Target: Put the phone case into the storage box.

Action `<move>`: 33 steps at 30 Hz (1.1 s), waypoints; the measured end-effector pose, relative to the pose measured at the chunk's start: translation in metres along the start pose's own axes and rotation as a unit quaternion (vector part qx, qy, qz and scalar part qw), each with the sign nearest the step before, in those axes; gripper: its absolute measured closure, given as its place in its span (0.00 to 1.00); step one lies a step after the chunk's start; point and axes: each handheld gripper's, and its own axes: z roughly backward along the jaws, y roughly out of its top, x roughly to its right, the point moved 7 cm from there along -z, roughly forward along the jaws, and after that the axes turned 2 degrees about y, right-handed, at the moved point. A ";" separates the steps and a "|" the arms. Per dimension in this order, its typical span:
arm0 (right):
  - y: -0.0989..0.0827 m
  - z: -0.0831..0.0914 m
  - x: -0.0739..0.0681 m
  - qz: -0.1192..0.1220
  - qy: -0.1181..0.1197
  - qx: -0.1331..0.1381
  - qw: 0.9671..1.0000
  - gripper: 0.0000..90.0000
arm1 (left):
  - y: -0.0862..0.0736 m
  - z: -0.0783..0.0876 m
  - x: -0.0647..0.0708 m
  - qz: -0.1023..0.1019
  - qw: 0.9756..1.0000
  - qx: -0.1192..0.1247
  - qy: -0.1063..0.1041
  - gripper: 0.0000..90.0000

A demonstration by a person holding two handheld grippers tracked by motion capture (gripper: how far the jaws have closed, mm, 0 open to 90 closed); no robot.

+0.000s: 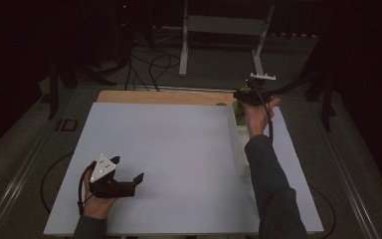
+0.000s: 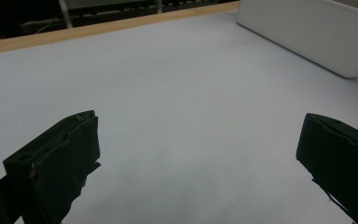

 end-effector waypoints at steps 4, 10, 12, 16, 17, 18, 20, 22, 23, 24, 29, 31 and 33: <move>-0.001 -0.001 0.000 -0.001 -0.001 -0.001 1.000 0.17 | 0.000 0.000 -0.001 0.000 1.000 0.000 0.001 0.00; -0.004 -0.003 0.002 0.000 -0.004 -0.005 1.000 0.17 | 0.001 0.000 0.000 0.000 1.000 0.001 0.000 0.00; -0.004 -0.004 0.002 0.001 -0.005 -0.005 1.000 0.17 | 0.000 -0.001 0.000 -0.001 1.000 0.000 0.000 0.00; -0.005 -0.006 0.001 0.002 -0.006 -0.006 1.000 0.17 | 0.001 0.000 0.000 0.000 1.000 0.001 0.000 0.00; -0.005 -0.006 0.001 0.003 -0.007 -0.006 1.000 0.17 | 0.001 0.000 0.000 0.000 1.000 0.001 0.000 0.00; -0.006 -0.007 0.000 0.005 -0.008 -0.006 1.000 0.17 | 0.001 0.000 0.000 0.000 1.000 0.001 0.000 0.00; -0.006 -0.008 0.000 0.008 -0.009 -0.008 1.000 0.17 | 0.001 0.000 -0.001 0.001 1.000 0.001 0.000 0.00; -0.007 -0.009 0.000 0.010 -0.009 -0.008 1.000 0.17 | 0.001 0.000 -0.001 0.001 1.000 0.001 0.000 0.00; -0.007 -0.010 0.000 0.012 -0.011 -0.009 1.000 0.17 | 0.001 0.000 -0.001 0.001 1.000 0.001 0.000 0.00; -0.007 -0.010 0.000 0.012 -0.011 -0.009 1.000 0.17 | 0.001 0.000 -0.001 0.001 1.000 0.001 0.000 0.00; -0.008 -0.011 -0.001 0.015 -0.012 -0.012 1.000 0.17 | 0.001 0.000 -0.001 0.002 1.000 0.002 0.000 0.00; -0.009 -0.012 -0.001 0.013 -0.012 -0.013 1.000 0.17 | 0.001 0.000 0.000 0.001 1.000 0.002 0.000 0.00; -0.009 -0.012 -0.001 0.013 -0.012 -0.013 1.000 0.17 | 0.001 0.000 0.000 0.001 1.000 0.002 -0.001 0.00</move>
